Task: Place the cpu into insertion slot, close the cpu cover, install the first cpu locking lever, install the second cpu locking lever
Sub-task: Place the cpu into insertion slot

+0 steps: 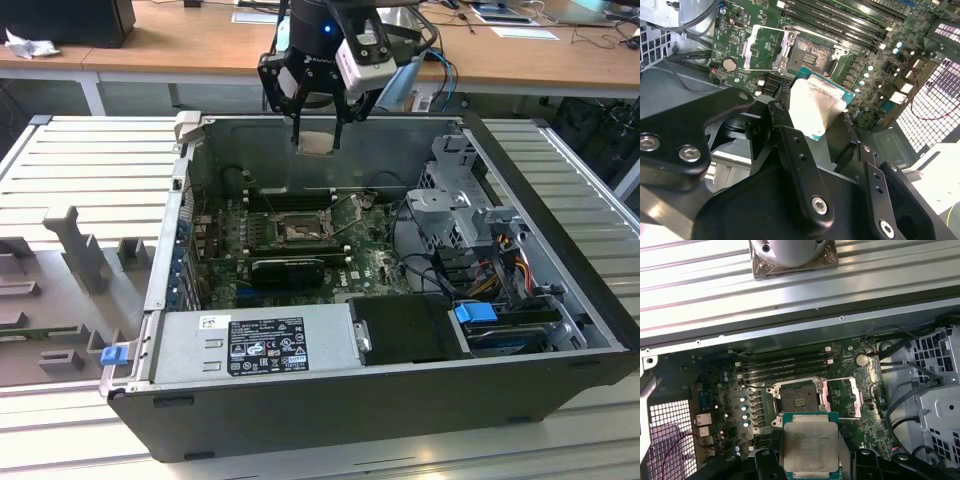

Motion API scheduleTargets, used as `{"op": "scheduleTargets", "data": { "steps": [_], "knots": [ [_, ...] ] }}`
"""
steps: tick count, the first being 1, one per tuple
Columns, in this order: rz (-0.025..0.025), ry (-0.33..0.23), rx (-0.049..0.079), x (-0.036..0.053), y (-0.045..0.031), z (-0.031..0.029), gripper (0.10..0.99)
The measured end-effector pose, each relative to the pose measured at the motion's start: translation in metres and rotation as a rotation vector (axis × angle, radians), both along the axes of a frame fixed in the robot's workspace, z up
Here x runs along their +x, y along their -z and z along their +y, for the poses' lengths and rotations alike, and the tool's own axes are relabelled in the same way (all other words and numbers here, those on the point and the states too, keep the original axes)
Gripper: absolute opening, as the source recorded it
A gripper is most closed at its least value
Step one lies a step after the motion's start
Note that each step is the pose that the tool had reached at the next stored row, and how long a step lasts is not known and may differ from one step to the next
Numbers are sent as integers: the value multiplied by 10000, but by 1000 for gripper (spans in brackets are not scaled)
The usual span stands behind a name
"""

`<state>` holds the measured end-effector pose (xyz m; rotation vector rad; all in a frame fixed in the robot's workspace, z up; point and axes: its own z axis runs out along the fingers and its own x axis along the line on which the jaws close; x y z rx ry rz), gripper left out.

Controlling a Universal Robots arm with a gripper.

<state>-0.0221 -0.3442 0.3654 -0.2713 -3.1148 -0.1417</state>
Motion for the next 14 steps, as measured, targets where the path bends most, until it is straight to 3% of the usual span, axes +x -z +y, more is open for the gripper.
{"op": "scheduleTargets", "data": {
  "steps": [14],
  "knots": [
    [0, 746, -2, 0, 3, 0, 525]
  ]
}}
